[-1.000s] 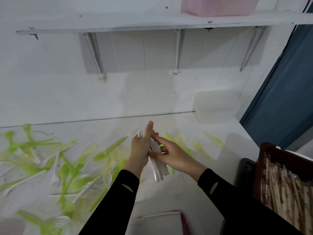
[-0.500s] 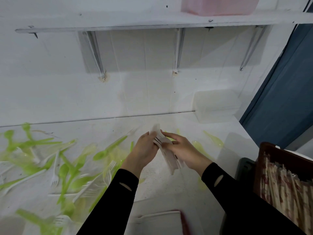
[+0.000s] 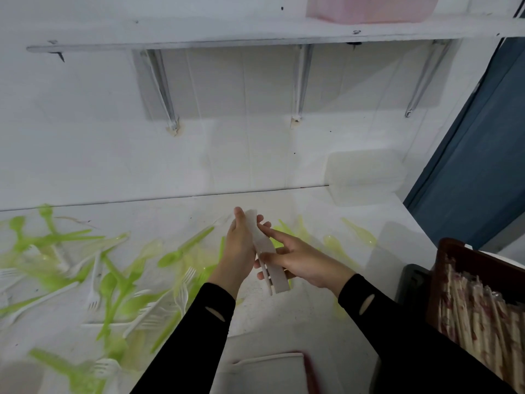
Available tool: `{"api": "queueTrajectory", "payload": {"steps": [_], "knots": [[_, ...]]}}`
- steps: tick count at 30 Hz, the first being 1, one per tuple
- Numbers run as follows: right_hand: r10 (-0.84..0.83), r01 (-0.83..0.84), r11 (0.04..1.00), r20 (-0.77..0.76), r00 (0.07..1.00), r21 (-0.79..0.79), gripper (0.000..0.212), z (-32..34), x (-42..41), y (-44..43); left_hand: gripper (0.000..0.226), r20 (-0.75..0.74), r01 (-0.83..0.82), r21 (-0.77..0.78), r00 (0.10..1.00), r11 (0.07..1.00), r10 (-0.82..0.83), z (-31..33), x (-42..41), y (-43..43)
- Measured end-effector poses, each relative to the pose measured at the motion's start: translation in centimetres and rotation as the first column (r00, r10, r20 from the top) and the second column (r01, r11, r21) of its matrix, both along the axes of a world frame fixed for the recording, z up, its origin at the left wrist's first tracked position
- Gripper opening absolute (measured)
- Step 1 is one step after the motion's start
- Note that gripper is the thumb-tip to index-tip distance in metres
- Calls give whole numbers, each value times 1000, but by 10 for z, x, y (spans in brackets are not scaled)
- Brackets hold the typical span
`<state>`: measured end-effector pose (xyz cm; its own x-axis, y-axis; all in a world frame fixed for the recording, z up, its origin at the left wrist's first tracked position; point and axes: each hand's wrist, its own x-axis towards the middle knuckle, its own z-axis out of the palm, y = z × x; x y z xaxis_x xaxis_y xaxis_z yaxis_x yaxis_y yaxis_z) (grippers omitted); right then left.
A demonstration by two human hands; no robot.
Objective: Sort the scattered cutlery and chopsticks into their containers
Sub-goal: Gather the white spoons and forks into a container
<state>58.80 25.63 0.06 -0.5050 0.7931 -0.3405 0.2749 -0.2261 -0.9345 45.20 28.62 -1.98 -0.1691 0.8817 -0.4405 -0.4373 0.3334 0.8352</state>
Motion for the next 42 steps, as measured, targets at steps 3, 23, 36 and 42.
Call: {"api": "queueTrajectory", "payload": {"steps": [3,23,36,42], "knots": [[57,-57,998,16,998,-4,79,-1,-1,-1,33,152,-55,3,987,999,53,9,0,-3],[-355,333,927,-114,928,-169,46,7,11,18,36,99,360,321,907,876,-409,12,1,-14],[-309,296,950,-144,940,-102,40,26,43,-16,21,-156,264,512,964,818,-214,80,-12,-64],[-235,233,972,-69,970,-34,32,22,54,-50,24,-746,716,259,575,649,-337,78,-18,-128]]}}
